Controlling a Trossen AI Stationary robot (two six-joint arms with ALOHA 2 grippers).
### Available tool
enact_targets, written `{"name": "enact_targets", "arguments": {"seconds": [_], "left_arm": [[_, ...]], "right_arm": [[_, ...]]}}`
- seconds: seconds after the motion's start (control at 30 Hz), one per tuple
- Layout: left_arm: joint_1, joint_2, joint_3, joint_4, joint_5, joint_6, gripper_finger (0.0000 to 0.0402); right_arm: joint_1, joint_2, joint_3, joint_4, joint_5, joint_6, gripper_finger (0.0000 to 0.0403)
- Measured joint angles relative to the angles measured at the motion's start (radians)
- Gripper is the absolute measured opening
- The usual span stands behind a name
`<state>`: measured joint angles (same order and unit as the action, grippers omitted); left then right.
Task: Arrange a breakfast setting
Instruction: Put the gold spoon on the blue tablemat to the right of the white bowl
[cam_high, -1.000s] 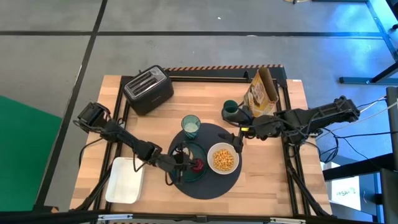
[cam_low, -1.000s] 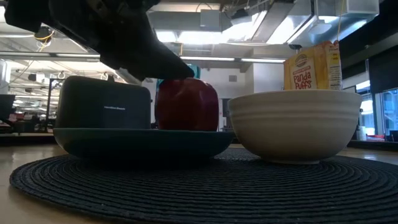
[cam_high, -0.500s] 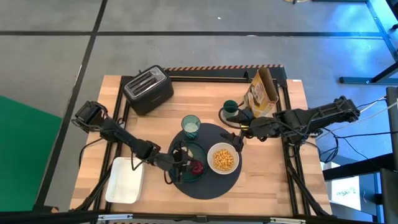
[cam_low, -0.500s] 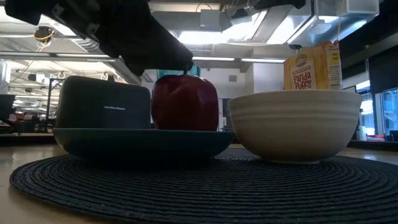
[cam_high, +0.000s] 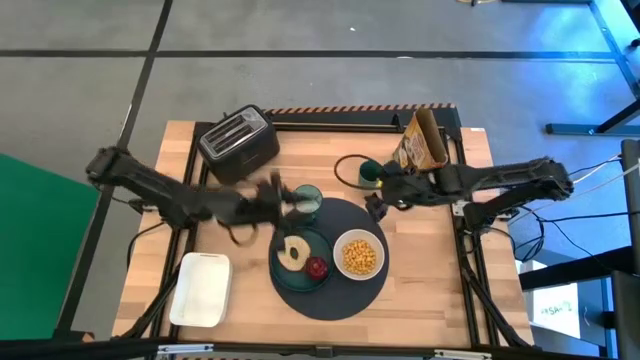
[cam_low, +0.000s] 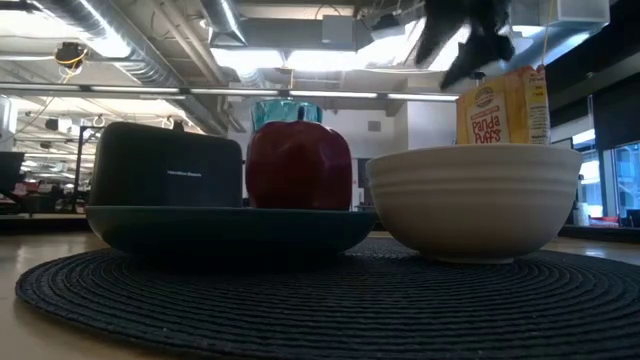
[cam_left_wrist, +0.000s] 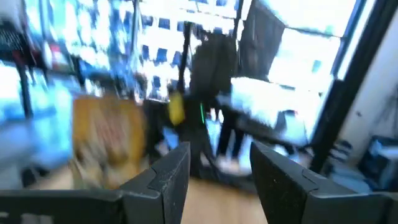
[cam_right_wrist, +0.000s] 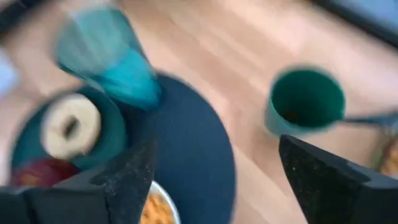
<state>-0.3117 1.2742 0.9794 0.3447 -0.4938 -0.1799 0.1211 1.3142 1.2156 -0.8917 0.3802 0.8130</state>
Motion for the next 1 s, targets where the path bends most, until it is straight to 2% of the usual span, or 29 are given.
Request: {"name": "enact_targets", "arguments": {"seconds": [0.2, 0.37, 0.63, 0.73, 0.8, 0.9, 1.0], "left_arm": [[0.155, -0.04, 0.184, -0.269, 0.105, 0.117, 0.0162], [0.238, -0.035, 0.229, -0.38, 0.161, 0.122, 0.0162], [0.311, -0.023, 0.228, -0.426, 0.239, 0.131, 0.0162], [0.334, -0.024, 0.228, -0.435, 0.262, 0.131, 0.0162], [0.35, -0.023, 0.228, -0.443, 0.268, 0.131, 0.0162], [0.376, -0.023, 0.228, -0.443, 0.269, 0.124, 0.0162], [0.406, -0.023, 0.228, -0.444, 0.301, 0.086, 0.0162]], "right_arm": [[-0.17, 0.095, 0.0, -0.079, -0.138, -0.038, 0.0262], [-0.28, 0.144, 0.0, -0.129, -0.186, -0.055, 0.0222], [-0.299, 0.15, 0.0, -0.102, -0.195, -0.086, 0.0201], [-0.298, 0.15, 0.0, -0.064, -0.238, -0.115, 0.0201], [-0.287, 0.15, 0.0, 0.03, -0.284, -0.159, 0.0201], [-0.277, 0.157, 0.001, 0.158, -0.27, -0.203, 0.0197], [-0.289, 0.186, 0.003, 0.151, -0.226, -0.223, 0.0187]]}}
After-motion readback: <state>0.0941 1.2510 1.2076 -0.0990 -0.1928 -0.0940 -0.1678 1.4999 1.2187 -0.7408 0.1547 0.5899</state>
